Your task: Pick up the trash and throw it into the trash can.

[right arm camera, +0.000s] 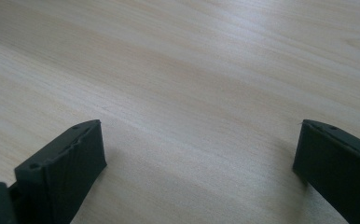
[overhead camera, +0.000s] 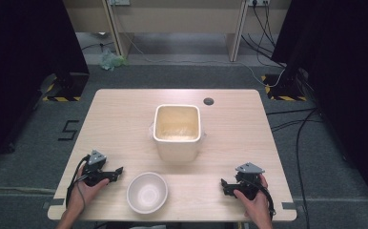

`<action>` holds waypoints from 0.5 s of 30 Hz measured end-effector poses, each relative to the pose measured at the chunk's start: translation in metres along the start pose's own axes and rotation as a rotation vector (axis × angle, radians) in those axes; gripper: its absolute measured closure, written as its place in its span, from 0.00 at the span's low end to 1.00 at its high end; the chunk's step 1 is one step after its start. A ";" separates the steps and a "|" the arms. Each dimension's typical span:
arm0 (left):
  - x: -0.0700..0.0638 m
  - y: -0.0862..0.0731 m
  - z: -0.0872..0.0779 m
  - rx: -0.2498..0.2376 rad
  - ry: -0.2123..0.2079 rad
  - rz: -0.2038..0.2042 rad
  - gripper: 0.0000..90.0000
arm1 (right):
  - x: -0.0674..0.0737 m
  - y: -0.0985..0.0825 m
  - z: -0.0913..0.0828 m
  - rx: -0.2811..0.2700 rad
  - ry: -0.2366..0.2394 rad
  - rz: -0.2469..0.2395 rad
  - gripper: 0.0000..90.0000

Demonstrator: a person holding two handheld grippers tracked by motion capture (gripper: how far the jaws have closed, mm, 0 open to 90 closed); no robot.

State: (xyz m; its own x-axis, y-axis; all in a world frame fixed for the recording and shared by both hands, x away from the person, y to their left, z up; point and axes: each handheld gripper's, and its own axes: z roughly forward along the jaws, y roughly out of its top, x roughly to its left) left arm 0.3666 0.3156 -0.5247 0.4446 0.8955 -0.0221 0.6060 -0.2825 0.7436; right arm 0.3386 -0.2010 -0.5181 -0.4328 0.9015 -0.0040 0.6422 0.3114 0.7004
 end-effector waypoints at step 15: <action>0.007 -0.002 -0.003 -0.032 -0.072 -0.053 0.18 | 0.000 0.000 0.000 0.000 0.001 0.000 0.02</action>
State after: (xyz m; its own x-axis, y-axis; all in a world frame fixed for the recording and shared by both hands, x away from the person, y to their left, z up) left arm 0.3663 0.3237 -0.5239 0.4594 0.8815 -0.1094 0.6091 -0.2229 0.7611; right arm 0.3387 -0.2007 -0.5183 -0.4334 0.9012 -0.0035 0.6418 0.3114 0.7008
